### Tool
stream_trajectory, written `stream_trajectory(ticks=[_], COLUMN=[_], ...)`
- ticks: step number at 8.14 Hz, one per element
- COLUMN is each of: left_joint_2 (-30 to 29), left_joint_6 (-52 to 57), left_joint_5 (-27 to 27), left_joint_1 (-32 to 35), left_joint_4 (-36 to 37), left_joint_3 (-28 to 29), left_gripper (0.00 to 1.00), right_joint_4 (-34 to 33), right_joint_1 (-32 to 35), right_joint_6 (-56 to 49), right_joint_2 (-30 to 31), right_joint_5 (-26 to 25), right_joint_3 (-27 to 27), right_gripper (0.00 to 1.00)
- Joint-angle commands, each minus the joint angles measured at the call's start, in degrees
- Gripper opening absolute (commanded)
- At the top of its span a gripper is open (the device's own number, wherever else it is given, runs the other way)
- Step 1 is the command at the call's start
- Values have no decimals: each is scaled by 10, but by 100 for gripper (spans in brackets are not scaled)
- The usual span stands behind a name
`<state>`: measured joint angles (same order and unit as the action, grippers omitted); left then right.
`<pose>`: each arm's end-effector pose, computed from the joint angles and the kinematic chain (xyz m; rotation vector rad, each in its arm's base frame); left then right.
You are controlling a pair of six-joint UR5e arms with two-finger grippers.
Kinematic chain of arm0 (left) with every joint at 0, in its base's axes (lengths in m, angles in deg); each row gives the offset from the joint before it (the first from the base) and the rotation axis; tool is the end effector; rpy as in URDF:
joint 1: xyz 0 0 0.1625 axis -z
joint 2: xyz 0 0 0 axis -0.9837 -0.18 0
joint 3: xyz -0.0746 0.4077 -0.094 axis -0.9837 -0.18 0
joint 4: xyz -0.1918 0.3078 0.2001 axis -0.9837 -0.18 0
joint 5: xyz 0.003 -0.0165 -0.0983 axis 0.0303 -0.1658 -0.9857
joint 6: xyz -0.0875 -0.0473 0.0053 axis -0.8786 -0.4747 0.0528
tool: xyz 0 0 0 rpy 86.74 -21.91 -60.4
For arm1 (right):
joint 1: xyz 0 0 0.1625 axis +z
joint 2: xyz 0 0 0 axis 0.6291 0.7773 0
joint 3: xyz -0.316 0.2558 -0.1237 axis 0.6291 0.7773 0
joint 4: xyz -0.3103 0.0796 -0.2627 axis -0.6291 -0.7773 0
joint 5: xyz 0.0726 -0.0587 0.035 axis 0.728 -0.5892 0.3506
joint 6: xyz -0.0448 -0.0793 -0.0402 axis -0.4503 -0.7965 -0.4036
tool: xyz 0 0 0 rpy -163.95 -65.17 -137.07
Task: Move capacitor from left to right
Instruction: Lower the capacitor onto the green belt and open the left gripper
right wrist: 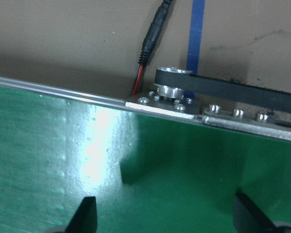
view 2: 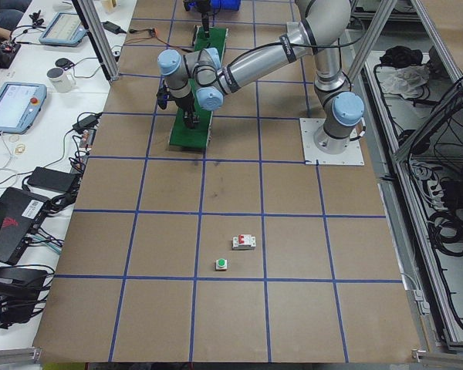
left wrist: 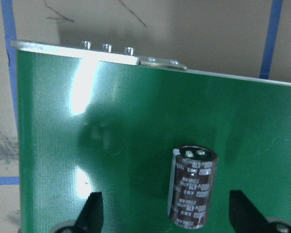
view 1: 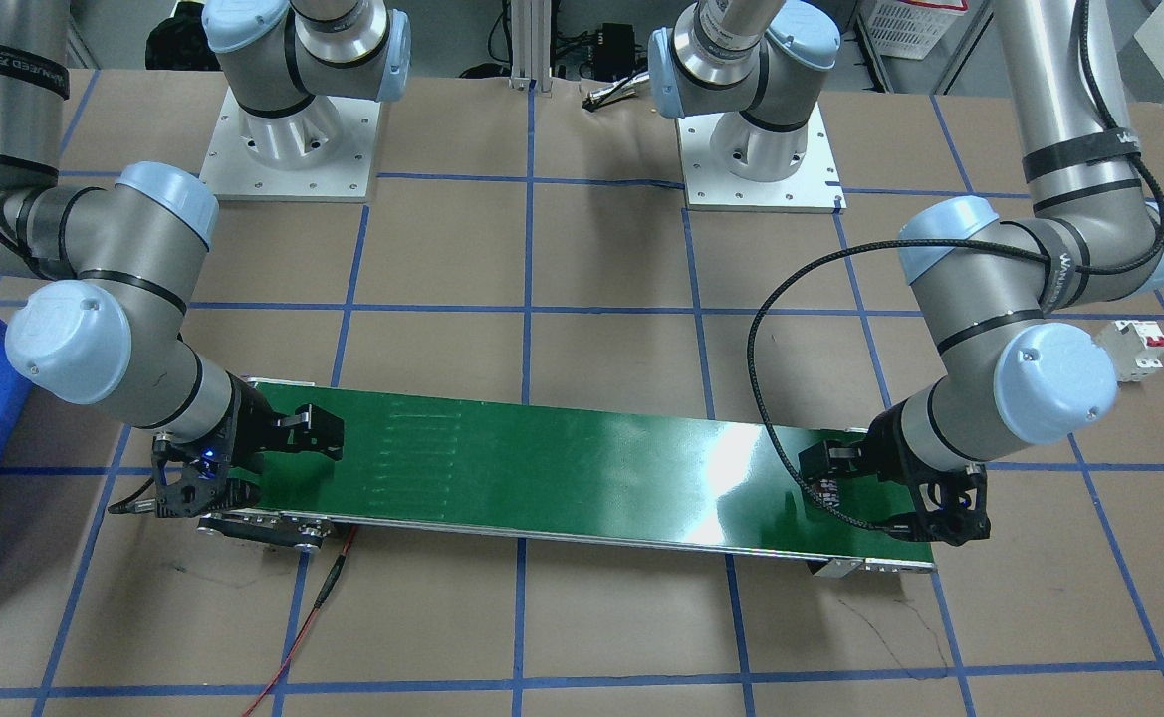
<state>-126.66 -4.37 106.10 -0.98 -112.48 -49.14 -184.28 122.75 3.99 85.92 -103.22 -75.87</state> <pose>-0.0150 -0.6219 0.2629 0.0847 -3.0702 -0.2169 0.0913 -0.5870 0.2439 -0.1104 2.9091 0.1080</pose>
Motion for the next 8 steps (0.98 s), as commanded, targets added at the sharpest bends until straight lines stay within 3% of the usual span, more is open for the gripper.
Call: stream_trajectory(ticks=[1, 3, 6, 8], left_joint_2=[25, 69, 161, 198], left_joint_6=[-42, -73, -134, -144], left_joint_5=[4, 11, 32, 31], left_joint_1=[24, 38, 112, 128], left_joint_4=[-15, -165, -235, -250], left_joint_3=[9, 10, 56, 62], left_gripper=[100, 100, 100, 100], right_joint_4=[0, 0, -3, -3], right_joint_1=[0, 0, 0, 0], right_joint_6=[0, 0, 0, 0], right_joint_2=[0, 0, 0, 0], right_joint_5=[0, 0, 0, 0], right_joint_3=[0, 0, 0, 0], right_gripper=[100, 100, 100, 100])
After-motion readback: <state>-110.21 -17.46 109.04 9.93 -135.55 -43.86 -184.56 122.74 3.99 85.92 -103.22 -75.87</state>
